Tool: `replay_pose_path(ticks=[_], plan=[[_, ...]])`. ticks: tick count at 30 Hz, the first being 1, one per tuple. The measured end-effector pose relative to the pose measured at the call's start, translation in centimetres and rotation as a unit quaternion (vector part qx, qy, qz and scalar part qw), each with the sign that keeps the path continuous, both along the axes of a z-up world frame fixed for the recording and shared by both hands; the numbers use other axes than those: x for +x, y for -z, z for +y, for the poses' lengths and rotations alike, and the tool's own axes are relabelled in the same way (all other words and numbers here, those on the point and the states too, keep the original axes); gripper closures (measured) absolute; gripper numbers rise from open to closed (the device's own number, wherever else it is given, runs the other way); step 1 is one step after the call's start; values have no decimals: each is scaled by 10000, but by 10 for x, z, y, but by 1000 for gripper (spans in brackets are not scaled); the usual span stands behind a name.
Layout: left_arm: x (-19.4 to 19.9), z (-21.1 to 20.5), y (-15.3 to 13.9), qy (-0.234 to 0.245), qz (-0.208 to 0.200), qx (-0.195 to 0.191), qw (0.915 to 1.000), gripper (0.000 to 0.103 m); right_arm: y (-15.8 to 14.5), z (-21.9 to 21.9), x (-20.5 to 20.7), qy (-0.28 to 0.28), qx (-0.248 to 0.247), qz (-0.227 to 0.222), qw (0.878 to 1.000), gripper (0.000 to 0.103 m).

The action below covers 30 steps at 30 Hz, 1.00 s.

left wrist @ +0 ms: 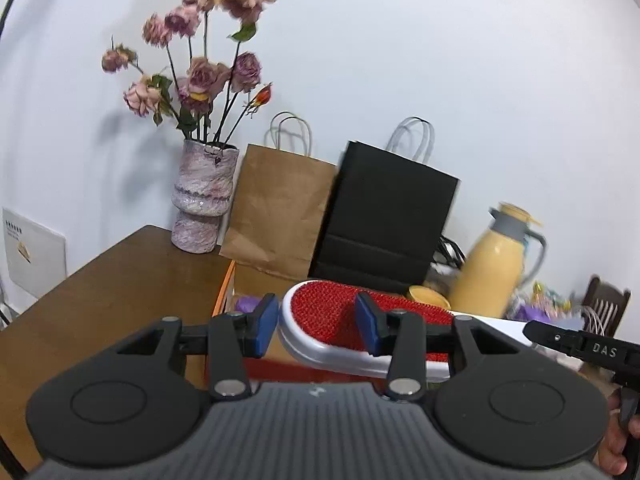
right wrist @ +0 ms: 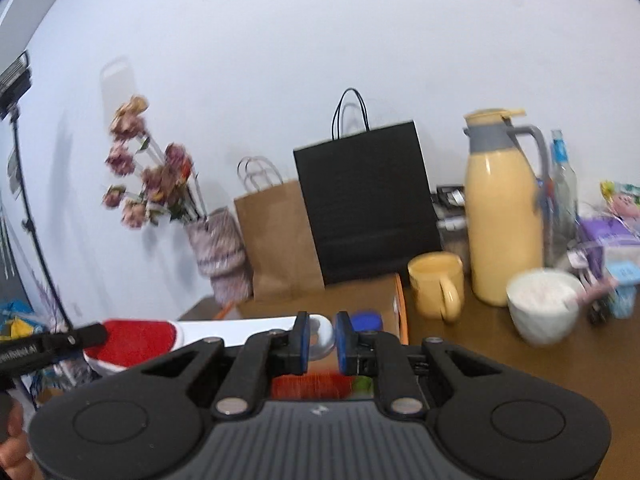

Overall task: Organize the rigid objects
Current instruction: 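Lower the lint brush into the cardboard box and open the left tool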

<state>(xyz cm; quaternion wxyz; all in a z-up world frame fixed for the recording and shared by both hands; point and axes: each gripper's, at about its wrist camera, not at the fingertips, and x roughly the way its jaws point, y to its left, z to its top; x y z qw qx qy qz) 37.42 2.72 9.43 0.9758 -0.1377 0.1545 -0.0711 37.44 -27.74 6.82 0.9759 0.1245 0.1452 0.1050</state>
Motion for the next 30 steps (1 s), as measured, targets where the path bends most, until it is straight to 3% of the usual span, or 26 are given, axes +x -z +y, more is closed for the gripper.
replay_pose_path(ticks=[2, 6, 11, 15, 21, 22, 23, 25, 28, 30], plan=[[25, 4, -4, 51, 53, -53, 10000, 63, -8, 5, 29, 78, -80, -34, 9999, 89], [72, 5, -3, -67, 135, 79, 9999, 63, -3, 9, 87, 66, 23, 335, 9994, 89], [125, 5, 25, -141, 683, 172, 9974, 63, 30, 15, 146, 80, 110, 928, 9956, 89], [156, 3, 54, -241, 1119, 449, 9924, 65, 60, 29, 172, 95, -99, 1255, 9920, 89], [180, 7, 105, -323, 1658, 518, 9843, 66, 99, 45, 199, 121, -453, 1693, 9844, 89], [181, 5, 110, -95, 1647, 566, 9847, 77, 105, 47, 202, -60, -438, 1768, 9833, 91], [180, -1, 110, -73, 1598, 745, 9843, 76, 109, 50, 205, -213, -410, 1895, 9808, 90], [176, -13, 109, 85, 1552, 1084, 9819, 75, 114, 61, 206, -251, -801, 1867, 9788, 90], [169, -19, 105, 43, 1461, 1290, 9808, 72, 113, 63, 201, -98, -1045, 1775, 9785, 87], [163, -14, 99, -52, 1391, 1300, 9817, 64, 106, 57, 197, -62, -1008, 1725, 9798, 86]])
